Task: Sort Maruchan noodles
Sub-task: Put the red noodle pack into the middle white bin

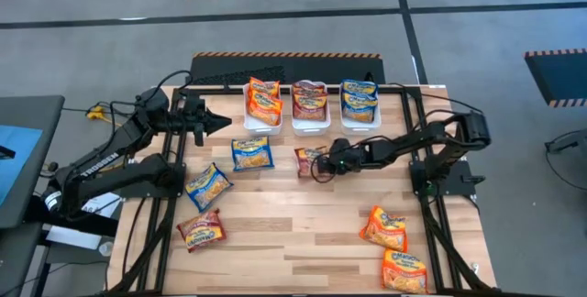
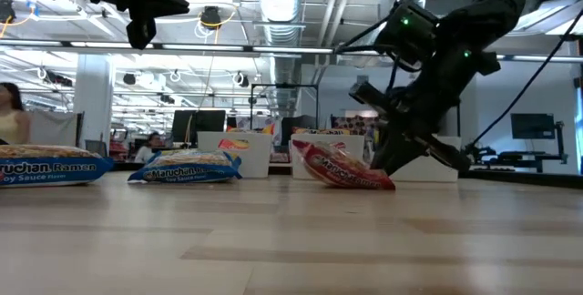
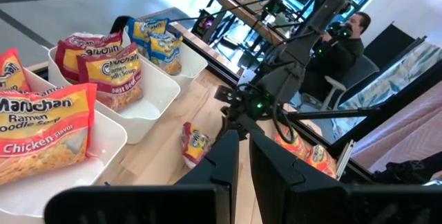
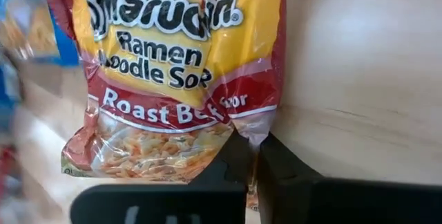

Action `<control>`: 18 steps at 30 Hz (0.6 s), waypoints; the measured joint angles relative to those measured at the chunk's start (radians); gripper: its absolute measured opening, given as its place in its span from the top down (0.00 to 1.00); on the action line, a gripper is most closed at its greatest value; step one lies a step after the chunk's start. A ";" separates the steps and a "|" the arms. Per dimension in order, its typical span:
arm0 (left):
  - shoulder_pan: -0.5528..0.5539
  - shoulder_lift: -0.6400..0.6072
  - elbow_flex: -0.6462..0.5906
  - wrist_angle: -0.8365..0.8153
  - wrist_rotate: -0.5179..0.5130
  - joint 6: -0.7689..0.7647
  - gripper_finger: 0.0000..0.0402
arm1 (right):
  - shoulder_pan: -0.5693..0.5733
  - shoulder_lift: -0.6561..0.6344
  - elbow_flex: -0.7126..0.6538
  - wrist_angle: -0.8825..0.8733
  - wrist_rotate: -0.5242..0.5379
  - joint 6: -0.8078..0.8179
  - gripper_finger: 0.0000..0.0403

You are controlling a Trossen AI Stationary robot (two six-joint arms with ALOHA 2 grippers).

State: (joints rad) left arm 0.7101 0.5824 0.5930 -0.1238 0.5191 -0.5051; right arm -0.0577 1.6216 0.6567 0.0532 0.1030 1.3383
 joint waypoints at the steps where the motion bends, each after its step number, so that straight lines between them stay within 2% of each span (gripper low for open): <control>1: 0.000 0.000 0.000 0.000 0.000 0.000 0.94 | 0.008 -0.008 0.005 -0.007 0.000 -0.017 0.97; 8: 0.000 0.000 0.000 0.002 -0.001 0.019 0.94 | 0.071 -0.056 0.099 -0.074 0.060 -0.165 0.98; 13: 0.000 0.000 0.000 0.002 -0.002 0.020 0.94 | 0.092 -0.063 0.200 -0.188 0.152 -0.255 0.98; 18: 0.000 0.000 0.000 0.002 -0.012 0.020 0.94 | 0.086 -0.064 0.327 -0.332 0.194 -0.395 0.98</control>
State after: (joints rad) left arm 0.7105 0.5827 0.5930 -0.1223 0.5076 -0.4854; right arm 0.0286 1.5574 0.9839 -0.2793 0.2974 0.9429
